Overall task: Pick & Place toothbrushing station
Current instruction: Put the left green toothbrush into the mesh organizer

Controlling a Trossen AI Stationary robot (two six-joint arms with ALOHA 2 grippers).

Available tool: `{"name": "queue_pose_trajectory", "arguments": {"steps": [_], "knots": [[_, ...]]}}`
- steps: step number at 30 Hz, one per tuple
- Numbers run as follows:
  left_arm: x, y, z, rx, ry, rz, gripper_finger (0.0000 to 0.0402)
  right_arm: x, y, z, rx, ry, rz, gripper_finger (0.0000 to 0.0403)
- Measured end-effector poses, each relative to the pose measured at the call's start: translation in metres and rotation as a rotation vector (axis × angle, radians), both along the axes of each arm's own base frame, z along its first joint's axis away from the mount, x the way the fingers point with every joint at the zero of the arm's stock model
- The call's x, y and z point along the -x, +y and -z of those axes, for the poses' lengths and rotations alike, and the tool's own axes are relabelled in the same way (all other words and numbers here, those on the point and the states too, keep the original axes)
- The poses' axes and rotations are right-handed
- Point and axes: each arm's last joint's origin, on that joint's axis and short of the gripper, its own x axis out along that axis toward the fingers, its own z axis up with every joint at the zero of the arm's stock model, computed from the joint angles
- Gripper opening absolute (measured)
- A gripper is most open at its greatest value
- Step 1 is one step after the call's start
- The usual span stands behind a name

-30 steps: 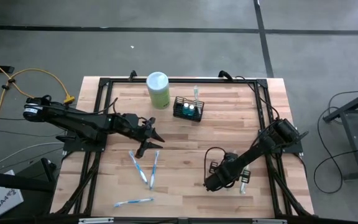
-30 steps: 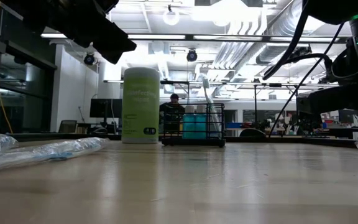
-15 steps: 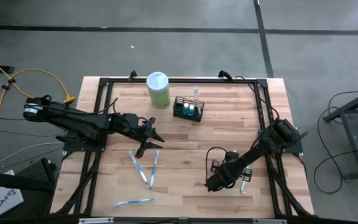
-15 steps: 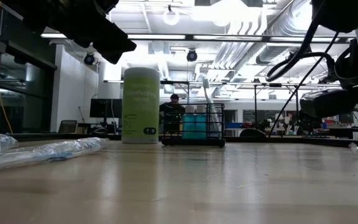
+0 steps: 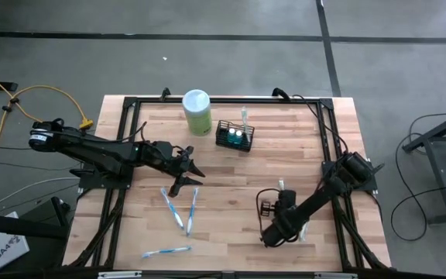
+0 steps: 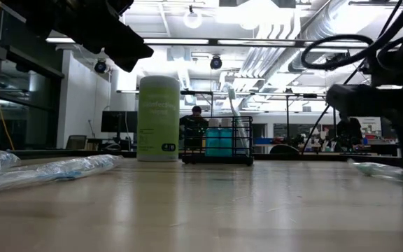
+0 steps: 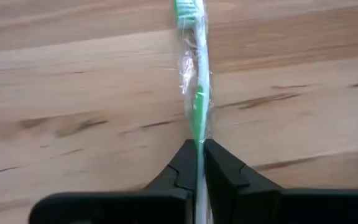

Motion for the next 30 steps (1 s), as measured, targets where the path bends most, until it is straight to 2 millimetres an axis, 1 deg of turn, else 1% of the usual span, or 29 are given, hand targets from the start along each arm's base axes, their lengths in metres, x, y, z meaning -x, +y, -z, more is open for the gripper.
{"name": "queue_pose_trajectory", "arguments": {"steps": [4, 13, 21, 24, 30], "knots": [[0.0, 0.0, 0.0, 0.006, -0.003, -0.002, 0.0127, -0.002, -0.002, -0.001, 0.098, -0.068, -0.059, 0.0006], [-0.001, 0.0, -0.003, 0.034, -0.029, -0.011, 0.0127, -0.009, -0.008, -0.008, 0.402, -0.244, -0.224, 0.0005], [-0.003, 0.0, -0.01, 0.095, -0.085, -0.028, 0.0127, -0.015, -0.011, -0.016, 0.712, -0.322, -0.429, 0.0005], [-0.003, 0.003, -0.012, 0.114, -0.096, -0.005, 0.0127, -0.016, -0.01, -0.018, 0.765, -0.326, -0.467, 0.0005], [-0.003, 0.013, -0.014, 0.192, -0.092, 0.121, 0.0127, -0.02, -0.008, -0.02, 0.812, -0.326, -0.518, 0.0005]]}}
